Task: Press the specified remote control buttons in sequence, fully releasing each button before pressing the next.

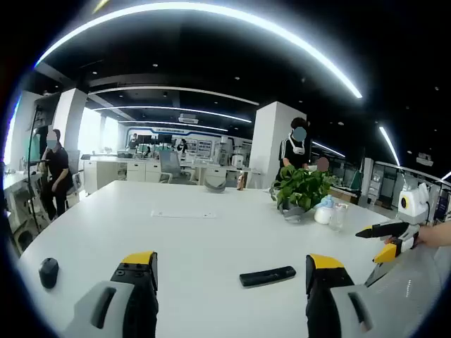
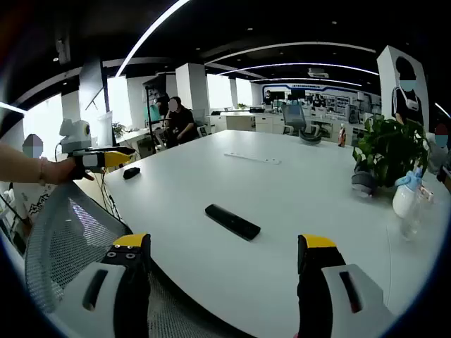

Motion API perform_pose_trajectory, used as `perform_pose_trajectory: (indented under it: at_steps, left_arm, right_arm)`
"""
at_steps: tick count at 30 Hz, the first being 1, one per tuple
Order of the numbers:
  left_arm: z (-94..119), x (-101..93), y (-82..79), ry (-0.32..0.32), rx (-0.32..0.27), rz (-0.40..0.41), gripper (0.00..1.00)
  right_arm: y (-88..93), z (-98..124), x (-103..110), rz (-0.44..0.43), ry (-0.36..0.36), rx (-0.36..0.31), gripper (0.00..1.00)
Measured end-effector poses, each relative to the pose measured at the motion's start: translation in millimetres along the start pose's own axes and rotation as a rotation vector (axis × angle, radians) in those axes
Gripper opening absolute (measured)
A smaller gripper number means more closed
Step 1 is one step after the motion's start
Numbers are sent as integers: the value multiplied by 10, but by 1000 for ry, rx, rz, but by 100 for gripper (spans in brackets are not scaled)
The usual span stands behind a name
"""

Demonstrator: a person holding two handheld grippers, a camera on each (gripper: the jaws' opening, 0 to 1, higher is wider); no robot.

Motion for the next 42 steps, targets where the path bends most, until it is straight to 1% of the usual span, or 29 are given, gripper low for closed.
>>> perform_pose_trajectory:
  at_steps: [5, 7, 10, 12, 14, 15, 16, 18, 19, 20, 22, 24, 25, 26, 27, 28, 29, 30, 31, 32, 35, 38, 39, 40, 42]
  left_arm:
    - [20, 1, -34, -3, -30, -3, 90]
    - [33, 20, -56, -6, -55, 2, 90]
    - [28, 25, -60, -6, -61, 5, 90]
    - [3, 10, -51, 6, -48, 5, 90]
    - [-18, -35, -35, 26, -22, -24, 90]
    - [-24, -85, -22, 42, -3, -53, 90]
    - [-29, -98, -17, 49, 2, -67, 90]
    - [-48, -136, 11, 63, 31, -93, 90]
    - [-61, -147, 24, 65, 51, -104, 91]
    - [-83, -113, 28, 61, 63, -111, 91]
    - [-109, -50, 42, 46, 90, -86, 91]
    - [-110, -31, 60, 45, 96, -64, 92]
    - [-112, -38, 85, 60, 109, -55, 94]
    - [-113, -48, 109, 69, 123, -54, 96]
    - [-109, -67, 141, 89, 147, -56, 98]
    - [-104, -81, 143, 98, 158, -58, 98]
    - [-105, -101, 139, 119, 159, -57, 98]
    - [-106, -121, 132, 135, 149, -55, 99]
    - [-102, -134, 108, 151, 122, -49, 100]
    - [-81, -139, 97, 154, 112, -50, 100]
    - [-36, -157, 92, 163, 92, -63, 100]
    - [-20, -192, 84, 179, 74, -130, 100]
    - [-23, -202, 86, 185, 79, -150, 100]
    - [-37, -223, 105, 200, 98, -174, 100]
    - [-44, -247, 123, 204, 114, -194, 100]
  right_arm:
    - [13, -10, -27, 5, 16, 20, 89]
    - [11, -13, -45, -8, 21, 20, 89]
    - [28, -18, -48, -27, 23, 36, 90]
    - [33, -31, -53, -8, 35, 51, 90]
    - [33, -35, -63, 27, 53, 61, 91]
    - [32, -32, -53, 35, 61, 59, 92]
    - [32, -28, -49, 37, 65, 59, 92]
    - [36, -28, -77, 28, 97, 62, 95]
    - [42, -37, -95, 24, 115, 73, 96]
    - [44, -47, -123, 14, 138, 93, 97]
    - [34, -66, -208, -3, 165, 91, 99]
    - [61, -13, -184, -34, 194, 90, 100]
    - [86, 2, -176, -54, 218, 100, 100]
    - [95, 2, -175, -54, 224, 110, 100]
    - [110, -9, -179, -50, 242, 128, 100]
    - [125, -10, -187, -41, 262, 149, 100]
    - [144, -14, -171, -22, 279, 183, 100]
    - [158, -23, -162, -13, 284, 198, 100]
    - [188, -30, -180, 3, 296, 229, 100]
    - [203, -30, -179, 9, 304, 248, 100]
    - [200, -6, -162, -2, 332, 259, 100]
    - [198, 21, -197, -50, 374, 243, 100]
    - [193, 27, -213, -64, 389, 230, 100]
    - [190, 43, -238, -83, 409, 216, 100]
    - [217, 65, -270, -107, 431, 216, 100]
Point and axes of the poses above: the point that each gripper's makers call its tool centre point, and the gripper's own axes: z roughly backward along the fingers, x roughly to its left, y roughly out of its underside, the point moved 9 cm from there along z, roughly backward along the fingers, and after that the axes turned 8 degrees about y, right-handed, at the moved point
